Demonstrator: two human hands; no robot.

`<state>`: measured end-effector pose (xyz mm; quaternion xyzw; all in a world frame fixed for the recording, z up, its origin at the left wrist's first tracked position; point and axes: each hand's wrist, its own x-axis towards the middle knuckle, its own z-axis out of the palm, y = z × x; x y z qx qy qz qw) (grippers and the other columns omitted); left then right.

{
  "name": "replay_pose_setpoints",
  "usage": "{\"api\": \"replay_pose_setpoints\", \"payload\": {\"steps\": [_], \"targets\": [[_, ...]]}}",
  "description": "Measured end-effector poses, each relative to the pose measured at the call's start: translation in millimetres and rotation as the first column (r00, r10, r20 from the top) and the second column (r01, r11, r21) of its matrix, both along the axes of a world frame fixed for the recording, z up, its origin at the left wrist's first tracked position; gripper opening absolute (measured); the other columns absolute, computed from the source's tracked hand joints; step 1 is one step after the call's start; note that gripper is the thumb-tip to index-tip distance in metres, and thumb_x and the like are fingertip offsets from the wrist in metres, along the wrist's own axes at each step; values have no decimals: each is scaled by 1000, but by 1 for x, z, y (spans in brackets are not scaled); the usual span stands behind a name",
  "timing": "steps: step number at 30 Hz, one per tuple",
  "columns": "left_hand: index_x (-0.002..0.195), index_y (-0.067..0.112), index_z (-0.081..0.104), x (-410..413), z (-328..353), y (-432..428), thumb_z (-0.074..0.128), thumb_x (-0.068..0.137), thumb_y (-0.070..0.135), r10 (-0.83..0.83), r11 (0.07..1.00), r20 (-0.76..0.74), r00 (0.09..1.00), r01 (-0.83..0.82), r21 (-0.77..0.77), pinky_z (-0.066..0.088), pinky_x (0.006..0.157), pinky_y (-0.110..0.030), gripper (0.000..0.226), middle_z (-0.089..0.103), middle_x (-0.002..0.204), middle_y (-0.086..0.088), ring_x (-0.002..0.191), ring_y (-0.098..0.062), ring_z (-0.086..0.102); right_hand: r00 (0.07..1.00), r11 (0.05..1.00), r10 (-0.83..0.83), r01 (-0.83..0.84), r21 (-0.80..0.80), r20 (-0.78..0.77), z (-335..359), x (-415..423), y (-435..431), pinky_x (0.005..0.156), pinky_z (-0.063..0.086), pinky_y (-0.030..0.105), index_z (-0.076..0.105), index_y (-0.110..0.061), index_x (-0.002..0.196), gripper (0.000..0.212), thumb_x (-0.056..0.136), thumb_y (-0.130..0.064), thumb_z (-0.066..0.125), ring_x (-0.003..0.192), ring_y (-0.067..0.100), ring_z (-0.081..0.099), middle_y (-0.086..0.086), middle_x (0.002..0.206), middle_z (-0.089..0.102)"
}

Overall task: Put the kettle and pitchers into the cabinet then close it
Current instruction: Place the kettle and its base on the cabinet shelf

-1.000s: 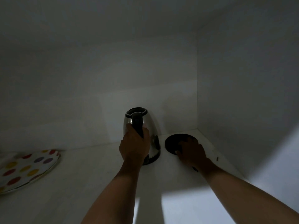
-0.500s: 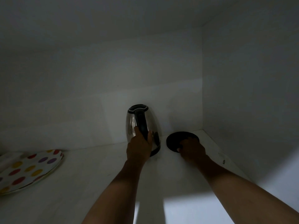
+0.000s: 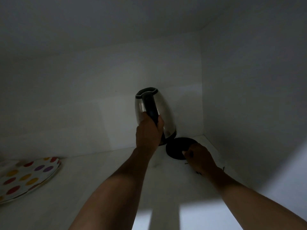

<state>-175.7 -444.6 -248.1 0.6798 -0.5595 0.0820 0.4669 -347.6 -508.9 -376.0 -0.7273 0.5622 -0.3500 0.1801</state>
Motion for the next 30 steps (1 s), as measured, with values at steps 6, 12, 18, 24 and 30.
{"api": "replay_pose_setpoints", "payload": {"steps": [6, 12, 18, 24, 30], "targets": [[127, 0, 46, -33, -8, -8, 45, 101, 48, -60, 998, 17, 998, 60, 9, 49, 61, -32, 54, 69, 93, -17, 81, -34, 69, 959, 995, 95, -102, -10, -268, -14, -24, 42, 107, 37, 29, 56, -11, 136, 48, 99, -40, 47, 134, 23, 44, 7, 143, 52], [125, -2, 47, -53, -24, -15, 46, 101, 45, -89, 996, 22, 996, 88, 12, 47, 56, -30, 52, 68, 90, -17, 77, -32, 70, 952, 988, 150, -157, -5, -267, -16, -30, 61, 119, 16, 27, 25, -17, 156, 57, 104, -38, 32, 150, 17, 20, 1, 164, 23], [128, -4, 46, -60, -37, -20, 48, 101, 44, -88, 996, 46, 995, 86, 32, 52, 61, -35, 55, 69, 93, -21, 80, -35, 70, 932, 958, 145, -217, -190, -332, -14, -31, 69, 102, 45, 32, 69, -17, 123, 40, 100, -35, 41, 126, 21, 58, 5, 146, 54], [135, -3, 42, -68, -41, -24, 45, 100, 48, -103, 993, 40, 994, 100, 68, 58, 69, -42, 62, 68, 99, -21, 86, -35, 69, 936, 939, 89, -192, -284, -340, -18, -32, 70, 76, 57, 34, 75, -12, 84, 35, 92, -34, 49, 88, 27, 72, 8, 120, 72], [131, 1, 44, -61, -40, -20, 45, 100, 50, -144, 988, -15, 989, 145, 57, 60, 69, -44, 58, 69, 98, -19, 85, -32, 70, 928, 964, 109, -187, -191, -357, -12, -31, 74, 86, 53, 33, 72, -10, 97, 34, 95, -31, 45, 103, 27, 67, 8, 133, 64]]}}
